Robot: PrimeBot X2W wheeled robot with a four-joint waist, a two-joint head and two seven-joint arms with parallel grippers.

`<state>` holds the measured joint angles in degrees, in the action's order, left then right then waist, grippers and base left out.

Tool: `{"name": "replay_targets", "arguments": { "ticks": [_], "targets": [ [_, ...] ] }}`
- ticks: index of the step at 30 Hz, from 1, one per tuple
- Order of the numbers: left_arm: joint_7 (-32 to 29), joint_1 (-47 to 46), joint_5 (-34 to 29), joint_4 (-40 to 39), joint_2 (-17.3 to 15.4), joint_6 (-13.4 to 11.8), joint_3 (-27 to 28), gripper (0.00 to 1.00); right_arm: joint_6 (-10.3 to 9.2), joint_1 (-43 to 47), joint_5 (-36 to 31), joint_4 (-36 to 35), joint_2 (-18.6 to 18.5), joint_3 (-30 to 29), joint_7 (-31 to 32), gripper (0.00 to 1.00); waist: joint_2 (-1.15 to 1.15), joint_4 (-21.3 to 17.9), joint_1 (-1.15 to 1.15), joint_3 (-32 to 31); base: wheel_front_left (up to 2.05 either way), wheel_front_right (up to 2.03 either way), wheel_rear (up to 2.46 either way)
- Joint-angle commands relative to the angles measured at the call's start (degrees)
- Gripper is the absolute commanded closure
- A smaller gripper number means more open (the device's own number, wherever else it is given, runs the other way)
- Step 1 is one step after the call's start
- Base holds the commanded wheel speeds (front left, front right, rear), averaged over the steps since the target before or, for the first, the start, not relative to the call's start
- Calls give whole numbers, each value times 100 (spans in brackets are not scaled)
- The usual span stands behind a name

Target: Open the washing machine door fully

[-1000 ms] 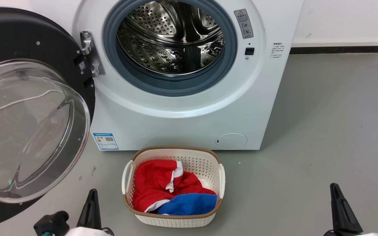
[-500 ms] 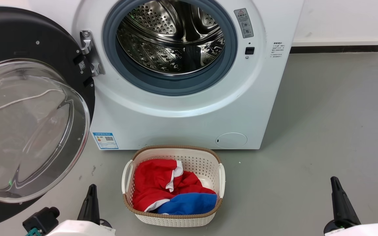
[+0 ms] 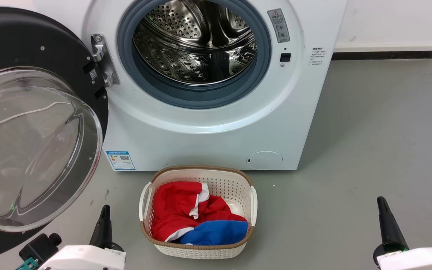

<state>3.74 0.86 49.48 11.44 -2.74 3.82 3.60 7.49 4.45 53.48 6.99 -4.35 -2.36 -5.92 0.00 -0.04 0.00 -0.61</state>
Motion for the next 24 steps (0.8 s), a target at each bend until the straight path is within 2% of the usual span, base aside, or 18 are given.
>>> {"name": "replay_targets", "arguments": {
  "ticks": [1, 24],
  "targets": [
    [-31, -145, 179, -42, -13, 35, 25, 100, 1, -178, 175, -28, -52, -8, 37, 100, 0, 0, 0, 1, 0, 0, 0],
    [-408, -378, 1709, 70, -16, 168, 131, 100, 1, -521, 1647, 240, -59, -57, 402, 100, 0, 1, 0, 25, 0, 0, 0]
  ]
}}
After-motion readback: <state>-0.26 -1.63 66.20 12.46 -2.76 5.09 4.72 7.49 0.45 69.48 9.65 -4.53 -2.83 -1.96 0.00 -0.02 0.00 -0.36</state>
